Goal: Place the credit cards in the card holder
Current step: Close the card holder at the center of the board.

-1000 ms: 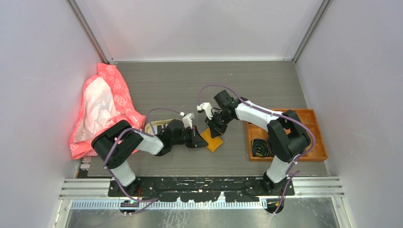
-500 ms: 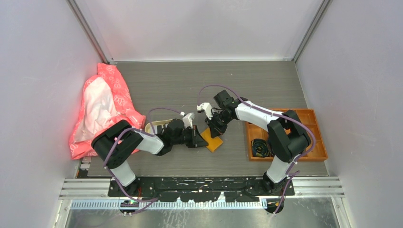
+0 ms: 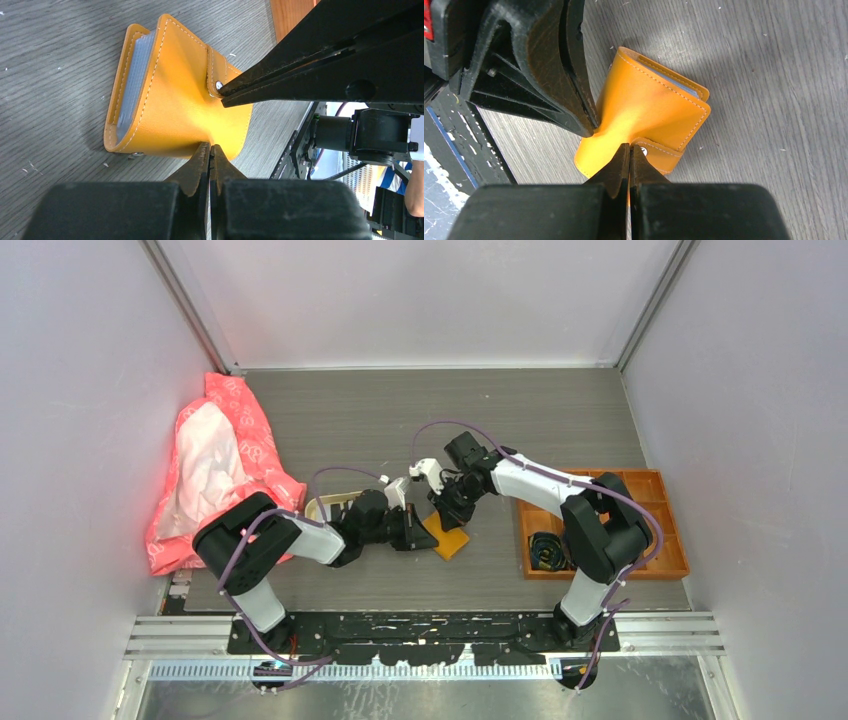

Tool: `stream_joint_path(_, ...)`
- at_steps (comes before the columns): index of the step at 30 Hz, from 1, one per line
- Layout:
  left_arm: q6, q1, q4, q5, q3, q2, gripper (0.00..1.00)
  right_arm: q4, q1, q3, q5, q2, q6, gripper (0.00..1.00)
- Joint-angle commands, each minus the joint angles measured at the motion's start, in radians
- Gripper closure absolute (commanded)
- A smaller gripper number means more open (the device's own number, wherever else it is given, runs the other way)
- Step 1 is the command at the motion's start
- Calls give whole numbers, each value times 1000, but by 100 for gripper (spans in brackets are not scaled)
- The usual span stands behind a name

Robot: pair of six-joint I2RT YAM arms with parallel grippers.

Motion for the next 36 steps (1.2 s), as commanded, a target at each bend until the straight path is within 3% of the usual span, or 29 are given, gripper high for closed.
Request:
stream_joint_path(1,19,-1,-31,-76,26,26,100,-37,27,13,-35,-24,-6,99)
stream_joint_path(31,19,-1,-17,-73,19,3,100,-85,26,45,28,92,62,99)
stream_joint_path(32,19,-1,-18,-74,18,-2,100,-86,26,50,20,81,61,96)
stream_joint_path(36,20,-1,-39,-83,13,-42,98,-89,13,72,-35,-1,52,62)
